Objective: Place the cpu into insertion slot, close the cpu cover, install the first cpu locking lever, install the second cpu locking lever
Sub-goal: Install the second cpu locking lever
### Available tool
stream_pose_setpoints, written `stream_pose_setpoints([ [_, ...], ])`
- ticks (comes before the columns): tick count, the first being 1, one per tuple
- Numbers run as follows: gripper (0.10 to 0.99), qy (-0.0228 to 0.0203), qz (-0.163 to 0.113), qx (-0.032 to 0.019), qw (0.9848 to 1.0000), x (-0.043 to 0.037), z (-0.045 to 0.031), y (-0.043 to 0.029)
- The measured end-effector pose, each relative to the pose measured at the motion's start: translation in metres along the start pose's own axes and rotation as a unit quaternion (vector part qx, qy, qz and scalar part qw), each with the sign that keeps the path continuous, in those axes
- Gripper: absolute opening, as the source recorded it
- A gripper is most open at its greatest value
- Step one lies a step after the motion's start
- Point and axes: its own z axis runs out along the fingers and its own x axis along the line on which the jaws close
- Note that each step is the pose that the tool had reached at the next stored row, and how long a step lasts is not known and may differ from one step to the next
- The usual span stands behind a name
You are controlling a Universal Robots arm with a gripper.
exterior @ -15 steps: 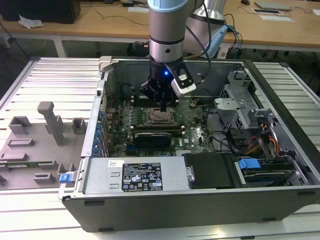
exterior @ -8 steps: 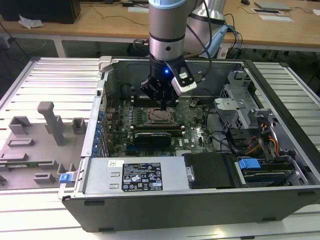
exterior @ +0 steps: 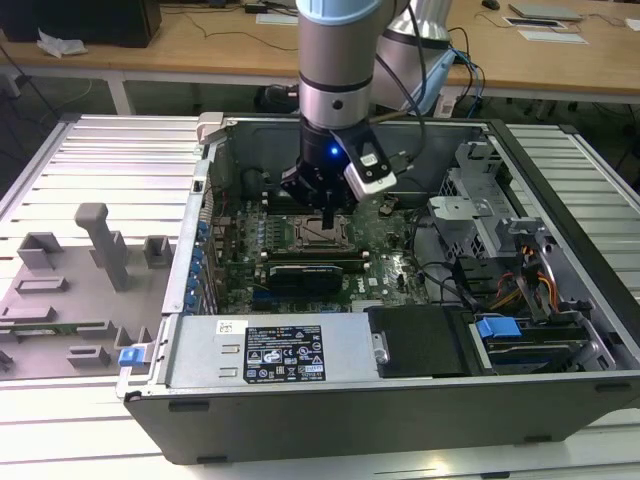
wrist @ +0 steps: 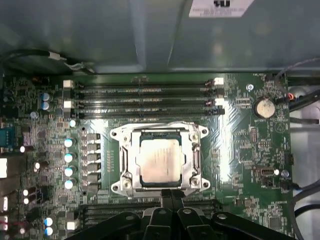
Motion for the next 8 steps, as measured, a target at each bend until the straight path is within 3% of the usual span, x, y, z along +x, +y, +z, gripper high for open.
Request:
stream_pose_setpoints([
  [2, 0.106, -0.0001, 0.000, 0.0000, 1.0000, 0.0013, 0.0000, -0.0056],
  [8, 0.106, -0.0006, 0.000, -0.0041, 1.0000, 0.0133, 0.0032, -0.0110],
])
